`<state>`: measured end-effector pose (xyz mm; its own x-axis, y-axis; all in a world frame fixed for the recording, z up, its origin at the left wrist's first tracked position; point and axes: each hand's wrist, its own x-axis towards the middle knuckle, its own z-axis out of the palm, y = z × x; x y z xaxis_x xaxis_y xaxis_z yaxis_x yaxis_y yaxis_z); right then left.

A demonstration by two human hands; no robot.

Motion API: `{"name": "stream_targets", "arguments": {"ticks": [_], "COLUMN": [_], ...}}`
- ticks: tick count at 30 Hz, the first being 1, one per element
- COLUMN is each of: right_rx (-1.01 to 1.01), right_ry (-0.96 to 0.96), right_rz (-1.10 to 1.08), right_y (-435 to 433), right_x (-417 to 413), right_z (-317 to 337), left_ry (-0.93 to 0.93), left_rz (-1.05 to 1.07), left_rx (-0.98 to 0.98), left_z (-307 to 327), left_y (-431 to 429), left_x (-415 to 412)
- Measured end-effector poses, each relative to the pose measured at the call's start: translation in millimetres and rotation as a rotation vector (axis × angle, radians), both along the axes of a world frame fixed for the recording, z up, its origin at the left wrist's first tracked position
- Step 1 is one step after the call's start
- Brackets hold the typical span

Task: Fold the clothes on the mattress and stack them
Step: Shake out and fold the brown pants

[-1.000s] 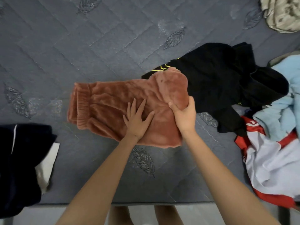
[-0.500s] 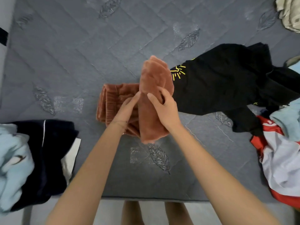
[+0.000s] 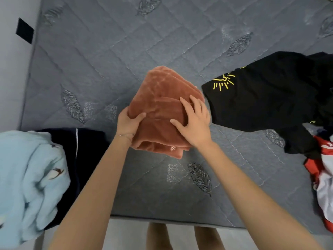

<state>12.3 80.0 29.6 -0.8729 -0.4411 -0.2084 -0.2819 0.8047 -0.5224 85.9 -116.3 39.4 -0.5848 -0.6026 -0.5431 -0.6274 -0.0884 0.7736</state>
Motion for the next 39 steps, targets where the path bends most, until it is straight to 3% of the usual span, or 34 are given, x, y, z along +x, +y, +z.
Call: {"name": "stream_targets", "arguments": {"ticks": [4,6,9,12,14,17,21,24,26,29,32,35,39], "right_rx": [0.128,0.117,-0.058,-0.039,0.101,0.209,-0.090,-0.088,-0.041,-0.169,-0.149,-0.139,-0.128], "right_ry": [-0.071,-0.096,-0.021,0.008,-0.030,-0.080,-0.010,-0.073,-0.202,-0.451,-0.482,-0.508,-0.649], "right_rz": [0.122,0.136,0.029,0.025,0.106,0.232,0.079,-0.046,-0.064,-0.120,-0.135,-0.184,-0.199], "right_y": [-13.1,-18.2,-22.3,-22.9,-23.4,-24.0,-27.6,-31.0,-31.0,-23.3,-11.0,3.4,30.8], "right_x": [8.5,11.9,8.3,0.4,-1.4,-4.3,-22.3,-47.6,-62.9,-75.8,-75.9,-71.1,-53.3], "right_z": [-15.1,-19.2,-18.1,-22.9,-29.9,-38.9,-32.8,-31.4,-35.3,-41.2,-42.6,-35.4,-28.6], "left_ry": [-0.171,-0.241,-0.065,-0.001,-0.108,-0.204,-0.145,-0.212,-0.293,-0.287,-0.216,-0.115,-0.052], "left_rz": [-0.085,-0.223,-0.485,-0.829,-0.953,-0.967,-0.906,-0.616,-0.328,-0.011,0.187,0.207,-0.041], "left_rx": [-0.130,-0.405,-0.801,-0.960,-0.907,-0.841,-0.882,-0.793,-0.627,-0.267,0.018,0.011,-0.183], "left_z": [-7.5,-6.8,-5.0,-18.1,-34.1,-59.1,-66.1,-64.1,-63.1,-65.1,-67.0,-63.2,-53.9], "left_y": [-17.4,-10.2,9.0,24.2,26.4,20.7,10.5,13.9,18.1,20.1,20.0,11.4,-10.8], "left_x": [13.8,14.0,6.7,-4.4,-5.0,2.3,5.6,16.6,29.1,38.1,28.5,14.2,-10.2]}}
